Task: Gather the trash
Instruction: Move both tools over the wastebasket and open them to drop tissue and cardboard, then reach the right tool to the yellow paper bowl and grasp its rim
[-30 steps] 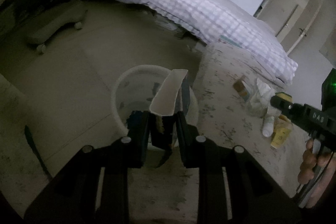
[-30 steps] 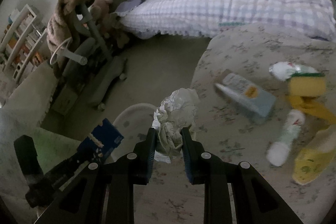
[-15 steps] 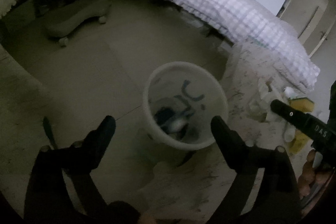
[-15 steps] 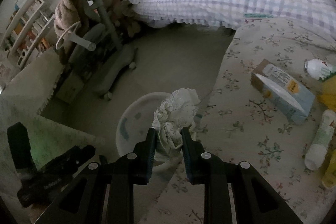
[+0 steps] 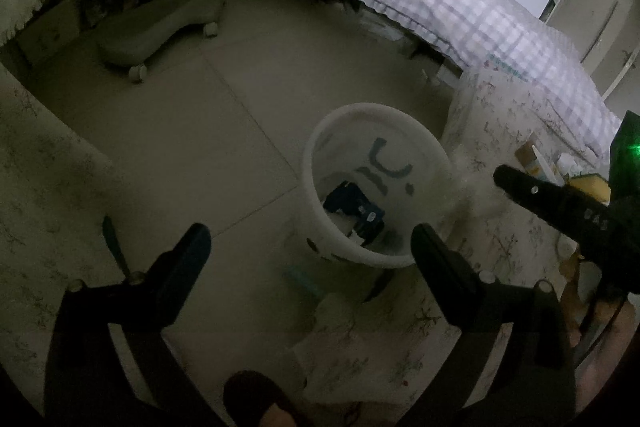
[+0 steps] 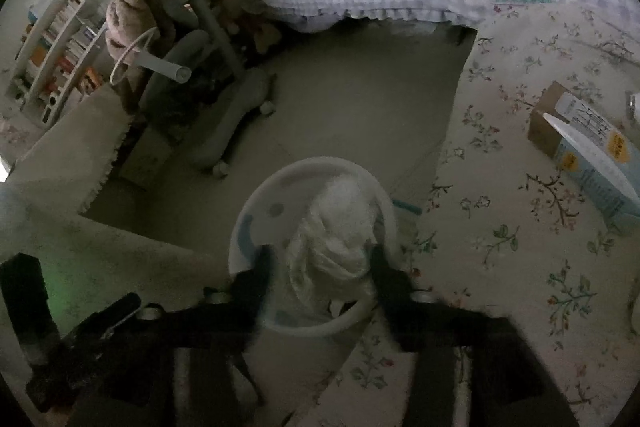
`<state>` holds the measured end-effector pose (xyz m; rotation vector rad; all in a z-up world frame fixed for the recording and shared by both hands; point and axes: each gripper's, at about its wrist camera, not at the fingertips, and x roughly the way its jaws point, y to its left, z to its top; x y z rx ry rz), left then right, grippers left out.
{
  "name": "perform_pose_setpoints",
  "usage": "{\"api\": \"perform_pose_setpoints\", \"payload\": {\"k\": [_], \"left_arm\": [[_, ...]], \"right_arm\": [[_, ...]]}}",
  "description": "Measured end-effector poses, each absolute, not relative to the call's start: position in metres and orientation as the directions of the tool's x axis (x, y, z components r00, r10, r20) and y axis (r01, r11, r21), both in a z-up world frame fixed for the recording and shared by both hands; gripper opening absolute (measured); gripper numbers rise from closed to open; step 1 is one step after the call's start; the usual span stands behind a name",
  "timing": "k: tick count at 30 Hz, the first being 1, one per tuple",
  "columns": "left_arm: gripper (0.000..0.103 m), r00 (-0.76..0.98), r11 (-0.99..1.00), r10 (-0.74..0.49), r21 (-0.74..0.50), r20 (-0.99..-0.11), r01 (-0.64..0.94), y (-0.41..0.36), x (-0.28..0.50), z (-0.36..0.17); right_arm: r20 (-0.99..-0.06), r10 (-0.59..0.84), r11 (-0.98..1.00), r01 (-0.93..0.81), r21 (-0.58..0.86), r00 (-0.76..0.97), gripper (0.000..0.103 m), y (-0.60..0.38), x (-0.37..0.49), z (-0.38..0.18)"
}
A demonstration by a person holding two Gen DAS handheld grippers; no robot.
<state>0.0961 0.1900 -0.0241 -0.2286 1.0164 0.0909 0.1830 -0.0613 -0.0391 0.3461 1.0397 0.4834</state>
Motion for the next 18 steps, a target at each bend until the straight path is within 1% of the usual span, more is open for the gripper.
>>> {"api": "perform_pose_setpoints", "payload": {"k": [10,15,18], "left_arm": [[0.100,0.529,0.964,-0.049,-0.179,-0.847,-0.196,0.190,0.084,-0.018],[0.100,0.534,0.968,-0.068,-0.185,-0.842,-0.170,0.177,0.082,-0.012],[0.100,0.535,0.972,-0.082,-0.186,-0.841,-0.144,0.165,0.083,-0.010]], "right_arm": [[-0.783,0.437,0.900,-0.199,0.389,0.443,0.067,-0.082,0.165,-0.021],[-0.789,0.397,0.917,-0.164,0.364,0.470,0.069,-0.115,0.148,-0.006],[-0.797,0.350,0.936,-0.143,0.323,0.492,0.071,-0.141,0.138,0.003]]}}
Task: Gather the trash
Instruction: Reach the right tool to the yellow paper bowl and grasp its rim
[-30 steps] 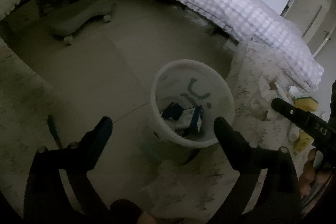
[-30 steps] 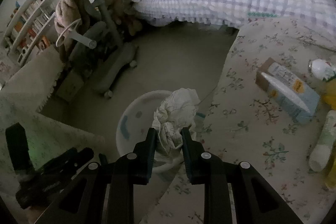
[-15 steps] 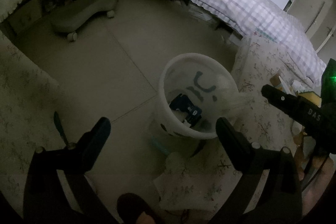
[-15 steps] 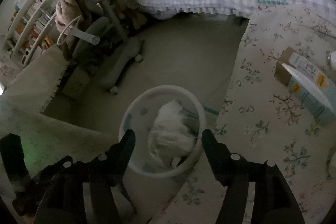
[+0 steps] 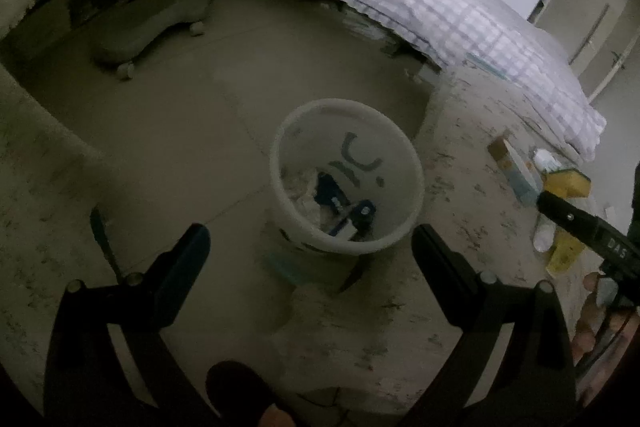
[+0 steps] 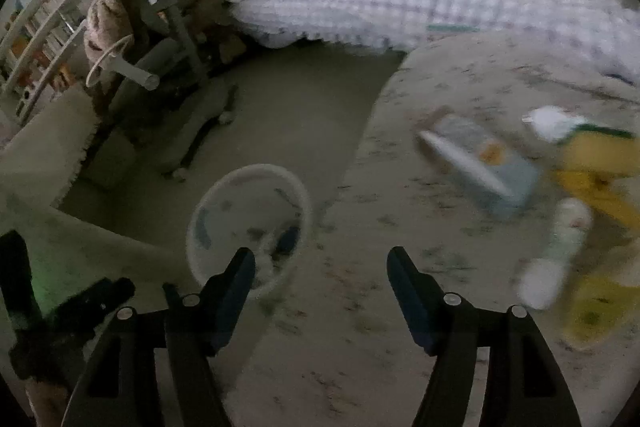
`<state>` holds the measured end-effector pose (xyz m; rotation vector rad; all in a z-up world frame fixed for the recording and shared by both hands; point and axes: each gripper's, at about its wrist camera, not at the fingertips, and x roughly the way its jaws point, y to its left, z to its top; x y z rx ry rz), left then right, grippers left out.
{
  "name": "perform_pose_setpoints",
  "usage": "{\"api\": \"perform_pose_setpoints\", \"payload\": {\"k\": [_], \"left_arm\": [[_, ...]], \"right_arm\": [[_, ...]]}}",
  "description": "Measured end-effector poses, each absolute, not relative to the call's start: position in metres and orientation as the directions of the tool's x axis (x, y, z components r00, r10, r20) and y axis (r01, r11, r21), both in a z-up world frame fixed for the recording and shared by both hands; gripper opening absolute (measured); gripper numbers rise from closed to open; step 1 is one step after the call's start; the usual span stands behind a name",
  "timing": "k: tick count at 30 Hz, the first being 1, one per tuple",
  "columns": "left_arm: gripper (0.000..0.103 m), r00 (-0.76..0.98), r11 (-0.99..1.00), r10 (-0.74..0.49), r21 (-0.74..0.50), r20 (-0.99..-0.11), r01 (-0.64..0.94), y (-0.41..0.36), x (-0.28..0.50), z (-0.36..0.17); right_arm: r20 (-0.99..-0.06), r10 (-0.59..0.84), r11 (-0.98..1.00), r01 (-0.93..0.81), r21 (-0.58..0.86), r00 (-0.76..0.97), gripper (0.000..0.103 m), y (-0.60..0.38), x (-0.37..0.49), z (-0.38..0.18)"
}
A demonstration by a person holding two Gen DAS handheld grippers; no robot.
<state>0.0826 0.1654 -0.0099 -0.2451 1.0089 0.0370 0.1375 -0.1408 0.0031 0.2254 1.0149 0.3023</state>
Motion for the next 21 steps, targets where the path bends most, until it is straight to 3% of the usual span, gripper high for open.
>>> {"api": "perform_pose_setpoints", "payload": {"k": [12,21], "left_arm": [[0.101,0.534,0.980,-0.157,-0.197,-0.831,-0.019,0.106,0.093,0.002],[0.101,0.551,0.982,-0.173,-0.184,-0.816,0.036,0.068,0.098,0.007]], "right_arm": [[-0.809,0.209,0.961,0.036,0.273,0.550,0.078,-0.261,0.102,0.027],[-0.873,0.117,0.933,0.249,0.260,0.473,0.078,-0.336,0.100,0.001]]}}
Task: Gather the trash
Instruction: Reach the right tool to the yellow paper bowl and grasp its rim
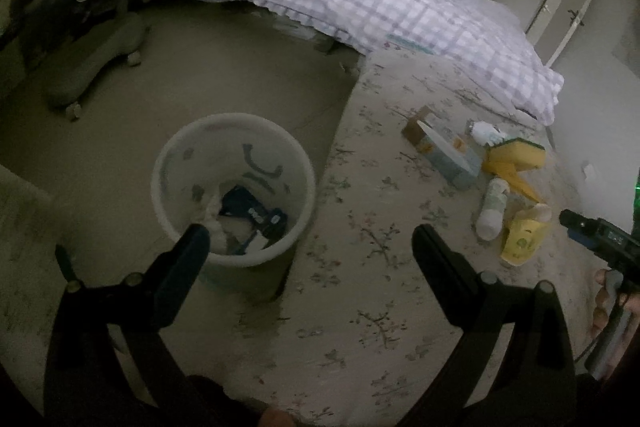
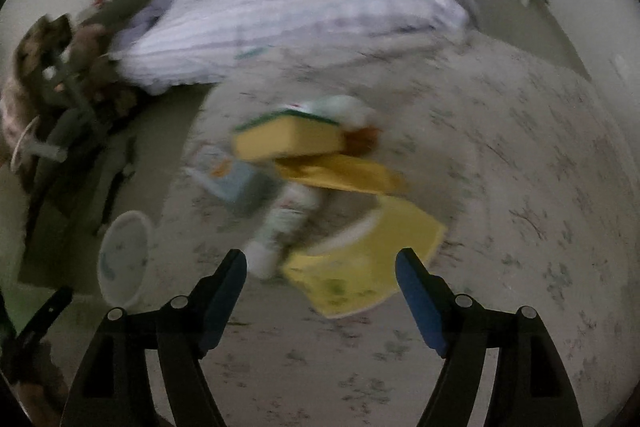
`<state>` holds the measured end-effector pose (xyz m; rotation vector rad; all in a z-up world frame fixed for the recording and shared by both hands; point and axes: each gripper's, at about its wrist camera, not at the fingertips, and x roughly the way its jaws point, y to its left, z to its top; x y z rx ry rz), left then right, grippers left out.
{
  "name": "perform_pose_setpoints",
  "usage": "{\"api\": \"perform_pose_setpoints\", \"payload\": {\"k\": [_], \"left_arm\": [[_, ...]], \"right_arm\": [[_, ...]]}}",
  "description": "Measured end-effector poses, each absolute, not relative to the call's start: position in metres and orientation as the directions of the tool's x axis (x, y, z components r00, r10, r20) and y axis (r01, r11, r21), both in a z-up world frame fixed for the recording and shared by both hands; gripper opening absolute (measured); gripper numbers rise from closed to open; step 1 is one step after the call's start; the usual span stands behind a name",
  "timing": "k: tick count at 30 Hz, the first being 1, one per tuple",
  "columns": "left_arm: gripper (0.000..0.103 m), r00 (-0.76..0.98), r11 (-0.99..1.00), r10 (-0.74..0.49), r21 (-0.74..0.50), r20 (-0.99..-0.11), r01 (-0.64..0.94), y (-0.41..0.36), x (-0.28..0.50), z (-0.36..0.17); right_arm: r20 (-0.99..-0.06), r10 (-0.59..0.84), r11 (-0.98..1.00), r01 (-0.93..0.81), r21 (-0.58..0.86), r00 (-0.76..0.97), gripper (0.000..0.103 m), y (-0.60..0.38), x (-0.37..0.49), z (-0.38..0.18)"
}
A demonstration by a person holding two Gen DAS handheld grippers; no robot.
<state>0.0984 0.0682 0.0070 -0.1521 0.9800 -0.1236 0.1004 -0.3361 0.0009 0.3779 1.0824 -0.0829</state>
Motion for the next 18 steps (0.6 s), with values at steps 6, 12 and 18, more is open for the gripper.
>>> {"api": "perform_pose_setpoints", "payload": {"k": [6,12,18], "left_arm": [[0.101,0.537,0.985,-0.166,-0.163,-0.827,0.053,0.052,0.102,0.003],[0.101,0.530,0.986,-0.162,-0.154,-0.833,0.059,0.045,0.103,0.001],[0.101,0.524,0.988,-0.155,-0.147,-0.837,0.058,0.047,0.103,-0.001]], "right_arm": [[-0.898,0.204,0.861,0.365,0.354,0.390,0.078,-0.359,0.106,-0.031],[-0.887,0.249,0.799,0.435,0.415,0.389,0.078,-0.361,0.116,-0.047],[-0.874,0.256,0.713,0.530,0.459,0.413,0.083,-0.364,0.117,-0.063]]}}
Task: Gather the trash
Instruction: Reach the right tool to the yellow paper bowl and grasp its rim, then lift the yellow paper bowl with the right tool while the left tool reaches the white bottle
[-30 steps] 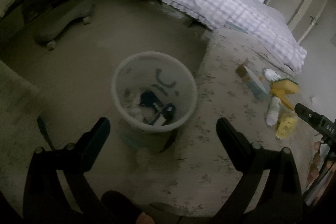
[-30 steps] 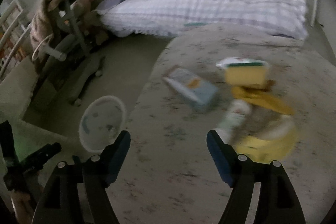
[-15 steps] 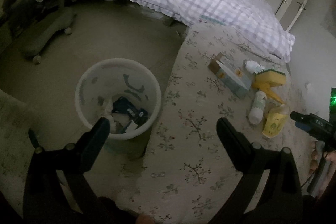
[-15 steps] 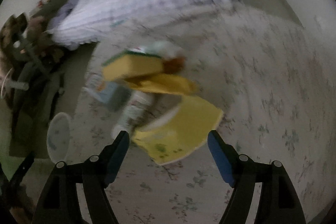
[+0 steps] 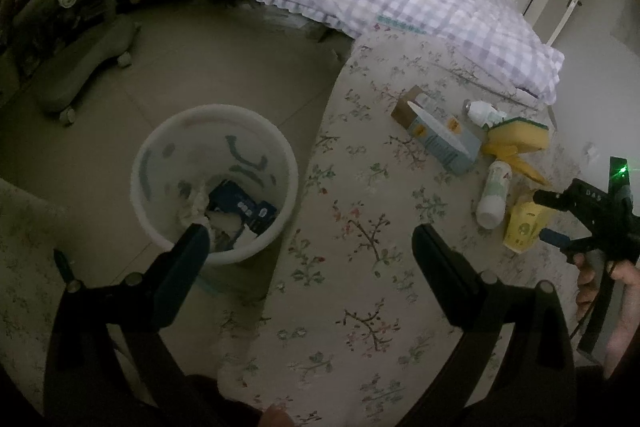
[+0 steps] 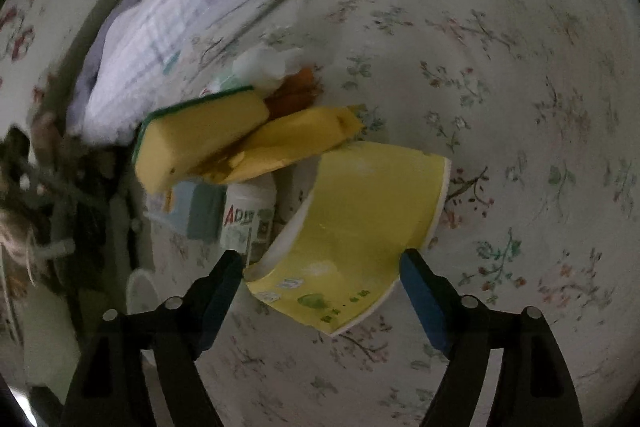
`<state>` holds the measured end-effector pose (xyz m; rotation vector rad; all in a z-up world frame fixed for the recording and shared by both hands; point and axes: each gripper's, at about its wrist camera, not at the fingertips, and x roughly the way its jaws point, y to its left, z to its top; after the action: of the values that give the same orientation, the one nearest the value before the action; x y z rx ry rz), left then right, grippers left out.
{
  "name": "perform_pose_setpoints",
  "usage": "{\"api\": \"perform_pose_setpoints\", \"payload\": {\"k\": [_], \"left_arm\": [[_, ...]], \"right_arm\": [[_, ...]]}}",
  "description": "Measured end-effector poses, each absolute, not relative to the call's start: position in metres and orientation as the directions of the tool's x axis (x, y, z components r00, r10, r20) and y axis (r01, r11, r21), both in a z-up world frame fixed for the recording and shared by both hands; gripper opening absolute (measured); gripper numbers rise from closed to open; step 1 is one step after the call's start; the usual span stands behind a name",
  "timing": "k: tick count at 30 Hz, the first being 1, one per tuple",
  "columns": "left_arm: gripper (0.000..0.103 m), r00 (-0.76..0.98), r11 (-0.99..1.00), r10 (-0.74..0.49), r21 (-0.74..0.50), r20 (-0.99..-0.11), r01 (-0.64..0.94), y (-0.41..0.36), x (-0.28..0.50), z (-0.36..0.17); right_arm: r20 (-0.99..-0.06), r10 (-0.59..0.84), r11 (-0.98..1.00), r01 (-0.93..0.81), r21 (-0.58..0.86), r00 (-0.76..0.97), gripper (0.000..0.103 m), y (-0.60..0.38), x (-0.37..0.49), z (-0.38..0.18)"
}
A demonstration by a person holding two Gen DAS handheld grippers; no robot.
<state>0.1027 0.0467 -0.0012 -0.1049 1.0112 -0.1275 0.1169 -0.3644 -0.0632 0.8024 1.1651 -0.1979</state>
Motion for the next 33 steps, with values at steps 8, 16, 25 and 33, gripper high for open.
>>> {"api": "perform_pose_setpoints", "payload": {"k": [8,16,25,33], "left_arm": [[0.101,0.521,0.988,-0.149,-0.142,-0.841,0.053,0.050,0.104,-0.004],[0.101,0.506,0.985,-0.172,-0.155,-0.845,0.075,0.035,0.107,-0.006],[0.101,0.457,0.976,-0.217,-0.177,-0.862,0.129,-0.011,0.114,-0.012],[0.101,0.456,0.959,-0.260,-0.171,-0.851,0.227,-0.077,0.120,-0.018]], "right_arm": [[-0.896,0.243,0.690,0.583,0.429,0.372,0.067,-0.371,0.111,-0.077],[-0.890,0.187,0.779,0.490,0.392,0.415,0.047,-0.374,0.107,-0.050],[-0.863,0.094,0.864,0.390,0.318,0.496,0.047,-0.394,0.090,-0.015],[-0.846,0.094,0.860,0.385,0.335,0.525,0.047,-0.421,0.088,-0.006]]}}
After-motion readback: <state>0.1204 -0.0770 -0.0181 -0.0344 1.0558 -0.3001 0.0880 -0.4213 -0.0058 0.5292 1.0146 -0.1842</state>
